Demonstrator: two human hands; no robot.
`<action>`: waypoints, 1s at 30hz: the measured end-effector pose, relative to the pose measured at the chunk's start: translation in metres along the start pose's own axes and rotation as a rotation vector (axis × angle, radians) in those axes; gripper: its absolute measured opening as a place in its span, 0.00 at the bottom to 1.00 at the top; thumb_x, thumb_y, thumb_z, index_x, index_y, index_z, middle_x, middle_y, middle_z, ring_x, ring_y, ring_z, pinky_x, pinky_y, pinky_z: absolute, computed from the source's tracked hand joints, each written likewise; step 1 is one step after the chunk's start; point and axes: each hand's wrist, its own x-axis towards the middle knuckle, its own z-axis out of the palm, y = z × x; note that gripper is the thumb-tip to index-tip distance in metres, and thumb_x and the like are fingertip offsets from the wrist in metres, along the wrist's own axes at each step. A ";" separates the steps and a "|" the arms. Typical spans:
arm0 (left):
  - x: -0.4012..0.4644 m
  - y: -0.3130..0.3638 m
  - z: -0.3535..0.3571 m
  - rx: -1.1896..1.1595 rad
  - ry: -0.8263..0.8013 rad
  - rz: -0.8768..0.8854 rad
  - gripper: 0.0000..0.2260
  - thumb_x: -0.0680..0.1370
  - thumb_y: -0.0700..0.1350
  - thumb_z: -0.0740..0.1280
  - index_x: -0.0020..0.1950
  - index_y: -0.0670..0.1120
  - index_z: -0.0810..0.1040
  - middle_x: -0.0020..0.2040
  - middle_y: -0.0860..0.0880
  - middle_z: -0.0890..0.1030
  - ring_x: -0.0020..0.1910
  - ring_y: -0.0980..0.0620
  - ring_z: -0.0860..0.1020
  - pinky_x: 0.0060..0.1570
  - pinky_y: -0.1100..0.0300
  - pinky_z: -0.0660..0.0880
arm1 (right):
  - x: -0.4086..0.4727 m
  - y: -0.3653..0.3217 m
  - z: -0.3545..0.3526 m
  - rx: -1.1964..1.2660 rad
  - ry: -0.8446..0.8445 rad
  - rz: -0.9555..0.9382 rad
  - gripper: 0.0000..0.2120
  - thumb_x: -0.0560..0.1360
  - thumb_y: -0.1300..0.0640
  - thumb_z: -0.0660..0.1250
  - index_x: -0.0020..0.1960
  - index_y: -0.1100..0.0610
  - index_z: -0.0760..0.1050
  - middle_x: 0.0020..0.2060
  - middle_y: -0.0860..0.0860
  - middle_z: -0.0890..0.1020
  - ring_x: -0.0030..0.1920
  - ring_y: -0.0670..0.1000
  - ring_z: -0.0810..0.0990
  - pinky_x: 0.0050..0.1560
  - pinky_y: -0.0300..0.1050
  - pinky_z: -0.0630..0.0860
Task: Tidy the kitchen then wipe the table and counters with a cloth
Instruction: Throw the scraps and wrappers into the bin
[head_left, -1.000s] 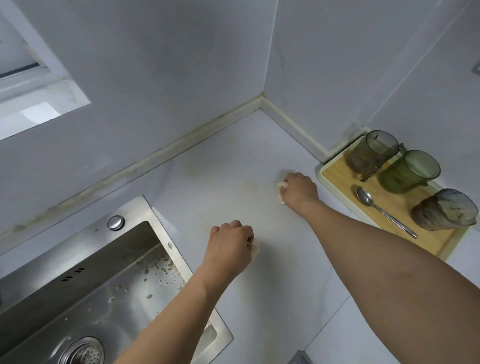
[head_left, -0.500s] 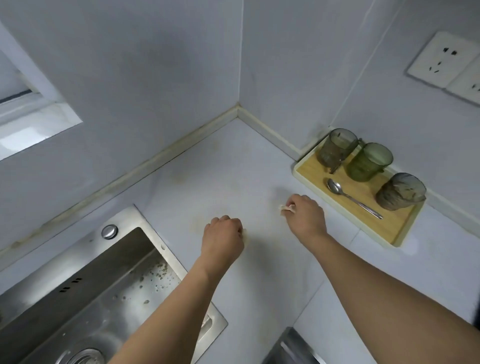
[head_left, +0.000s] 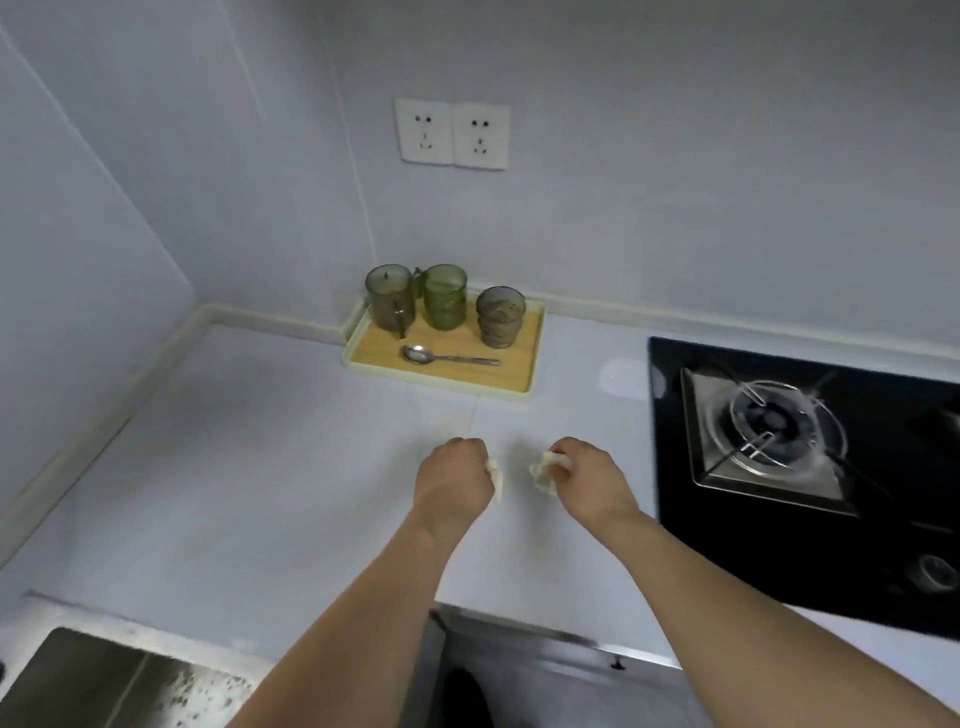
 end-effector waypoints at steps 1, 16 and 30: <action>-0.005 0.020 0.007 0.017 -0.015 0.035 0.09 0.76 0.42 0.61 0.52 0.43 0.79 0.51 0.45 0.80 0.51 0.45 0.78 0.50 0.55 0.75 | -0.013 0.018 -0.016 0.034 0.020 0.042 0.08 0.77 0.59 0.58 0.47 0.54 0.75 0.46 0.47 0.80 0.44 0.51 0.78 0.39 0.41 0.73; -0.175 0.378 0.215 0.214 -0.245 0.548 0.10 0.75 0.38 0.60 0.52 0.45 0.77 0.50 0.47 0.79 0.48 0.45 0.78 0.45 0.55 0.75 | -0.275 0.338 -0.219 0.197 0.408 0.438 0.09 0.75 0.62 0.57 0.48 0.55 0.76 0.43 0.51 0.80 0.44 0.52 0.78 0.45 0.47 0.75; -0.231 0.601 0.371 0.296 -0.383 0.792 0.09 0.77 0.39 0.61 0.55 0.44 0.77 0.51 0.47 0.80 0.49 0.47 0.78 0.45 0.57 0.75 | -0.368 0.558 -0.325 0.280 0.476 0.730 0.08 0.75 0.63 0.58 0.50 0.60 0.75 0.43 0.54 0.79 0.44 0.55 0.76 0.43 0.46 0.72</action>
